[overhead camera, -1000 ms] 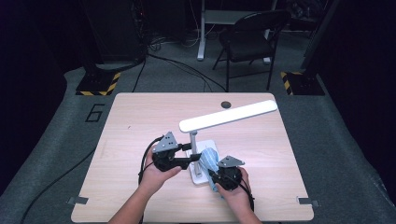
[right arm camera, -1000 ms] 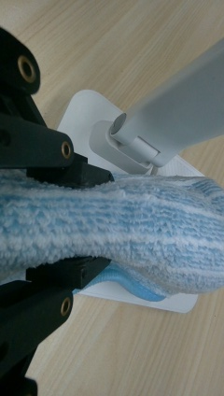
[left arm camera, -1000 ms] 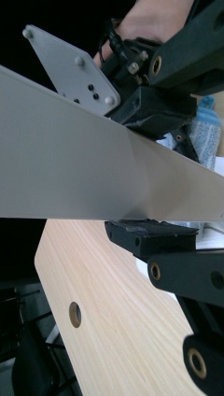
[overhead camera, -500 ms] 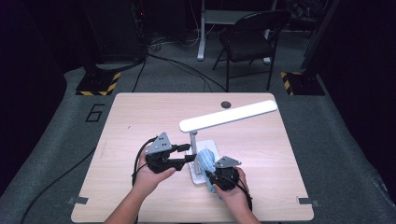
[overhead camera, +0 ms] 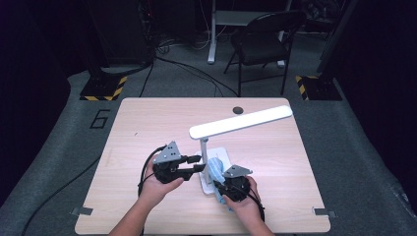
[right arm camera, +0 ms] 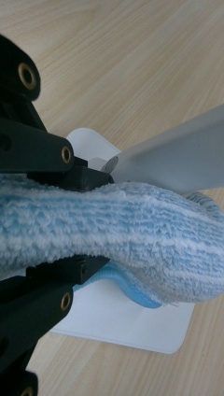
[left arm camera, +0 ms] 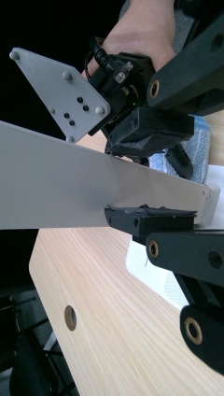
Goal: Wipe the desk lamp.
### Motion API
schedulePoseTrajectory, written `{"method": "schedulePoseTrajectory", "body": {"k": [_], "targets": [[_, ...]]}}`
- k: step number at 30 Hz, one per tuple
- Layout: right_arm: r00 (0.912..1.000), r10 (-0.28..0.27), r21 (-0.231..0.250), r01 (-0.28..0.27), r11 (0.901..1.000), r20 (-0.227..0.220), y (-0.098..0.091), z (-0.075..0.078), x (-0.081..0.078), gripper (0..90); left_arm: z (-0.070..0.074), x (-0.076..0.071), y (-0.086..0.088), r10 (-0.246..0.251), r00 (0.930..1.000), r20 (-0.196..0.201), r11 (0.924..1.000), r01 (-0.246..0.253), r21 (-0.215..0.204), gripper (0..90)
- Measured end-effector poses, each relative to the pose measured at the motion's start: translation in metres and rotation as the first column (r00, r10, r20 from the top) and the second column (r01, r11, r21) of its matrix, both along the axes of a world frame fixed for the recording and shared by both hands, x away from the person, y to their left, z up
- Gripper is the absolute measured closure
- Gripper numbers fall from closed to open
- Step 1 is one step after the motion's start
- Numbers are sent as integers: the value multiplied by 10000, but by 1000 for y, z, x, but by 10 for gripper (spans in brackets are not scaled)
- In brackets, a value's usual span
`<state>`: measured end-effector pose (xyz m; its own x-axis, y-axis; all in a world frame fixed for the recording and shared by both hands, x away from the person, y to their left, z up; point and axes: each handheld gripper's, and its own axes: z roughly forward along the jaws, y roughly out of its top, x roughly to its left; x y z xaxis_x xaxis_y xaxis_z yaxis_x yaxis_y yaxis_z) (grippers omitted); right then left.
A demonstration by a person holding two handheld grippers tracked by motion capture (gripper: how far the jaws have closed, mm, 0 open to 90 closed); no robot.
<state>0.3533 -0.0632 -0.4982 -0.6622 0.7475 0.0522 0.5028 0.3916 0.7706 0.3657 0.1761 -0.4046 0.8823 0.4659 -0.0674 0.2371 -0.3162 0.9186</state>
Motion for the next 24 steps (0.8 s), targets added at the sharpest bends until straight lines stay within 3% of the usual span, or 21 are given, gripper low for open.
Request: {"method": "schedulePoseTrajectory", "body": {"k": [8, 12, 24], "targets": [[9998, 130, 188, -128, 9997, -118, -2, -1, 1, 663, 0, -1, 1, -102, 9999, -124, 9999, 102, 15, 650], [9997, 105, 280, -99, 9996, -240, -3, -1, 1, 662, 0, -1, 0, -48, 10000, 55, 9998, 47, 175, 655], [9997, 164, 321, -158, 9994, -176, -5, -1, 2, 662, 1, -3, 2, -232, 9997, 20, 9996, 232, 134, 708]]}}
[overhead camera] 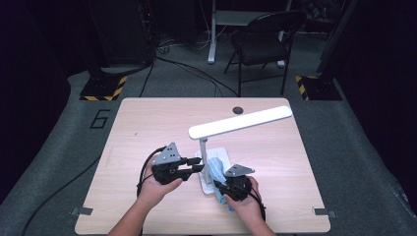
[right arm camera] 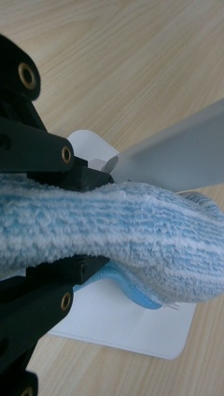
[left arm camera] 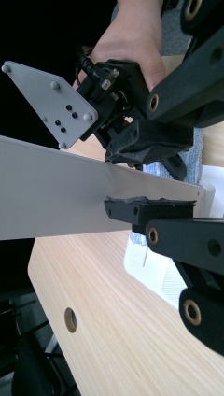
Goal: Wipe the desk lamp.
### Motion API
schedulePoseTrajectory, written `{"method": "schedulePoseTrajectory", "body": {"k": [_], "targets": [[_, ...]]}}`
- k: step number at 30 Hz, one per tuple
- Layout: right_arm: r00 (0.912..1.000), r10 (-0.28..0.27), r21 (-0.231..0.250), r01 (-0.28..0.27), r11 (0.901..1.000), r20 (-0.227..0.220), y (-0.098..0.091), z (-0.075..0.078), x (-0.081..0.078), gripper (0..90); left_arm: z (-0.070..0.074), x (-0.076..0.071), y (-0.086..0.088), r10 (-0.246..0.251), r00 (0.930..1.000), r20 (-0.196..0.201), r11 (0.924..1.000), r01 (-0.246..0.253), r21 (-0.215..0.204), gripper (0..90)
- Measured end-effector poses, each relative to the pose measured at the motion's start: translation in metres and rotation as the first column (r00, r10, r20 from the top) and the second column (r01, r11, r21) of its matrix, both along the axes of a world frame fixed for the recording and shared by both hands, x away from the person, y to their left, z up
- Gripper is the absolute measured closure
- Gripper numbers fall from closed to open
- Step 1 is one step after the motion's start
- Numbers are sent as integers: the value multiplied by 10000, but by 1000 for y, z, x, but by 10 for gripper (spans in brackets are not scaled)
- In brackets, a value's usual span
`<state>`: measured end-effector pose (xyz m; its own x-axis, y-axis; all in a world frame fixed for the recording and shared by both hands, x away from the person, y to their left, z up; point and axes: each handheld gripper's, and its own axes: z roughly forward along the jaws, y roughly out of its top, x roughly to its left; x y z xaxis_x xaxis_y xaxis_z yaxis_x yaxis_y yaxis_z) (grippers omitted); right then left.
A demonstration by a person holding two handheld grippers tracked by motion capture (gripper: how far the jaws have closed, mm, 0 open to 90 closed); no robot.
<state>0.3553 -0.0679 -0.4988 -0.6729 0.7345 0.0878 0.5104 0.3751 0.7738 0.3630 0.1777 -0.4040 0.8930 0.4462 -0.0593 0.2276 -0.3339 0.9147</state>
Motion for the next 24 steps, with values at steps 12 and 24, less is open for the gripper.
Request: {"method": "schedulePoseTrajectory", "body": {"k": [12, 24], "targets": [[9998, 187, -65, -187, 9998, 29, 5, 3, 0, 666, 1, 2, 1, 10, 10000, -24, 9999, -9, 169, 705], [9988, 483, 86, -483, 9988, -16, 5, 7, 3, 672, 0, 2, 1, 62, 10000, -35, 9998, -61, 164, 702]]}}
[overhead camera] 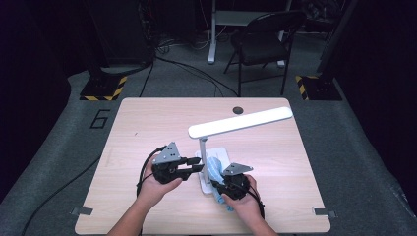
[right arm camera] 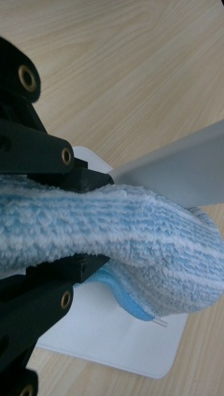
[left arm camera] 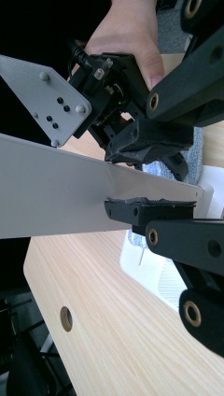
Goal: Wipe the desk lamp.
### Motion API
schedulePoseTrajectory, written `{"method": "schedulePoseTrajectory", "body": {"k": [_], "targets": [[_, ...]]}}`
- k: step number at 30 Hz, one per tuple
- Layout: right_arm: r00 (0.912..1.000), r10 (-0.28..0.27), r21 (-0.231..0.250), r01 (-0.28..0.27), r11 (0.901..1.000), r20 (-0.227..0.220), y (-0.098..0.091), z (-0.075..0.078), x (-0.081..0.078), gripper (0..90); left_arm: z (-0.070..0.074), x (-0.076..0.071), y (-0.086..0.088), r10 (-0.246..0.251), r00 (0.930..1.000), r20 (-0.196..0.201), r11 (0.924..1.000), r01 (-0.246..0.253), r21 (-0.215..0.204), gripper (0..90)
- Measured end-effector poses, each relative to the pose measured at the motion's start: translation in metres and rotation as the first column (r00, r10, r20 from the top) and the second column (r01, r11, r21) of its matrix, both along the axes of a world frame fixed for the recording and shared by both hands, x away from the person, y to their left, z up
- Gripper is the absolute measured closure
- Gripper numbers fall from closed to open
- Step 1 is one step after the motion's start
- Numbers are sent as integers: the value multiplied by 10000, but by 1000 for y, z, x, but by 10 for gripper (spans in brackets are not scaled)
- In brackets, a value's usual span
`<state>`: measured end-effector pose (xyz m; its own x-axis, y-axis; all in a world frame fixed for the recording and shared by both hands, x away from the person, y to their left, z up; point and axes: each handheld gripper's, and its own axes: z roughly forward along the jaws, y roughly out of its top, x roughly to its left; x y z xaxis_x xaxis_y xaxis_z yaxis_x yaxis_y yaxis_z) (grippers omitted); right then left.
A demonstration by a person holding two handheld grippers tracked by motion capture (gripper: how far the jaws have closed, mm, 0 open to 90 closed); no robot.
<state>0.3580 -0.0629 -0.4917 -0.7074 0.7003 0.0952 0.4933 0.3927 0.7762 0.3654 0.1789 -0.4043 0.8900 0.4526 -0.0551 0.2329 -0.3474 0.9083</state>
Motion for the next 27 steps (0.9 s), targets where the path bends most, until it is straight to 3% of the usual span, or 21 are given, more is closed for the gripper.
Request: {"method": "schedulePoseTrajectory", "body": {"k": [8, 10, 16, 27], "targets": [[10000, 9, 234, -11, 9997, 55, 1, 5, -2, 673, 0, 0, 1, 16, 10000, 12, 10000, -16, -20, 701], [9996, 219, 248, -223, 9994, 149, 0, 5, -1, 673, 0, 0, 1, 19, 10000, 22, 10000, -19, -12, 701], [9999, -4, 492, -3, 9988, 142, 1, 5, -3, 673, 0, 0, 1, 29, 10000, -8, 10000, -29, -41, 700], [9993, 150, 708, -174, 9973, 331, 1, 18, -6, 673, 0, 0, 1, 38, 10000, -23, 10000, -37, 67, 697]]}}
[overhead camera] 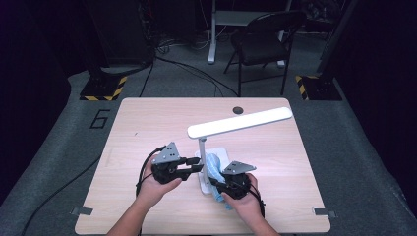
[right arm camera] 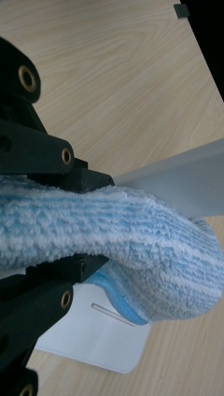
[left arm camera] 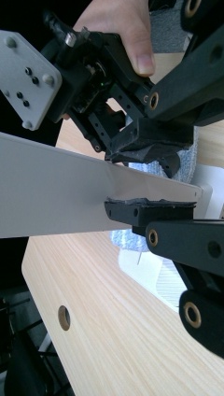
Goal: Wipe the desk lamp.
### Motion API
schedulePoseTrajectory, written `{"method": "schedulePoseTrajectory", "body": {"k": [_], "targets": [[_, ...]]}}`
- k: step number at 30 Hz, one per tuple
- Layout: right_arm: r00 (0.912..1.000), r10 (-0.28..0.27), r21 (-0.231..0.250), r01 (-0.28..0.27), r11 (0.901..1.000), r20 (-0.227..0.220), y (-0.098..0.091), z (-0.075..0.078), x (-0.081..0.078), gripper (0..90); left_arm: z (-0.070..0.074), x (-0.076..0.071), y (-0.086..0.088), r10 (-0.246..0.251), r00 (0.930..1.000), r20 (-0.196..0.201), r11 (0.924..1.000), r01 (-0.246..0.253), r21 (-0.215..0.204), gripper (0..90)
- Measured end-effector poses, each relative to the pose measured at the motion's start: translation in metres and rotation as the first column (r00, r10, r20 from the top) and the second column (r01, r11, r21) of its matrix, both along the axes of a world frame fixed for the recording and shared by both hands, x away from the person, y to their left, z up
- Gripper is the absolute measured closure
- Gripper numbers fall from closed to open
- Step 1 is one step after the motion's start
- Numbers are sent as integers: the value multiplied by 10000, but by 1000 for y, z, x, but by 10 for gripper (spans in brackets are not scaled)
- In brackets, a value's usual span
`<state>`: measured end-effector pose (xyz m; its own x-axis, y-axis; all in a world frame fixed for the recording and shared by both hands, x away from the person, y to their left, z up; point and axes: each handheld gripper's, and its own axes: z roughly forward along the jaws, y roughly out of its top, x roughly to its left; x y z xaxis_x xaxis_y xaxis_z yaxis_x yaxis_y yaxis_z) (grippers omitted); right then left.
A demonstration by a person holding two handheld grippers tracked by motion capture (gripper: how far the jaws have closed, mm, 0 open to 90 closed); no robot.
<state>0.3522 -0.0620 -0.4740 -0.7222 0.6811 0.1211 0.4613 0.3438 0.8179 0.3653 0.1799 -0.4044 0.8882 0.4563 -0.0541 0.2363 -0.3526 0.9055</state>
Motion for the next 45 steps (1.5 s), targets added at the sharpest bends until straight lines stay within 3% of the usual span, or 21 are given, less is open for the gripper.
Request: {"method": "schedulePoseTrajectory", "body": {"k": [11, 17, 30, 45], "targets": [[9995, 184, 23, -184, 9998, 252, 1, 11, 0, 674, 0, 0, 1, 53, 10000, -23, 10000, -53, 16, 697], [9997, 175, 82, -177, 9998, 157, 1, 18, -1, 674, 0, 0, 1, 49, 10000, -36, 10000, -49, -7, 697], [9993, 264, 152, -269, 9995, 270, 1, 22, 0, 673, 1, 0, 2, 18, 9999, -122, 10000, -17, 75, 697], [9982, 286, 580, -317, 9978, 532, -1, 24, -1, 674, 1, 0, 2, 78, 9999, -112, 10000, -78, -9, 697]]}}
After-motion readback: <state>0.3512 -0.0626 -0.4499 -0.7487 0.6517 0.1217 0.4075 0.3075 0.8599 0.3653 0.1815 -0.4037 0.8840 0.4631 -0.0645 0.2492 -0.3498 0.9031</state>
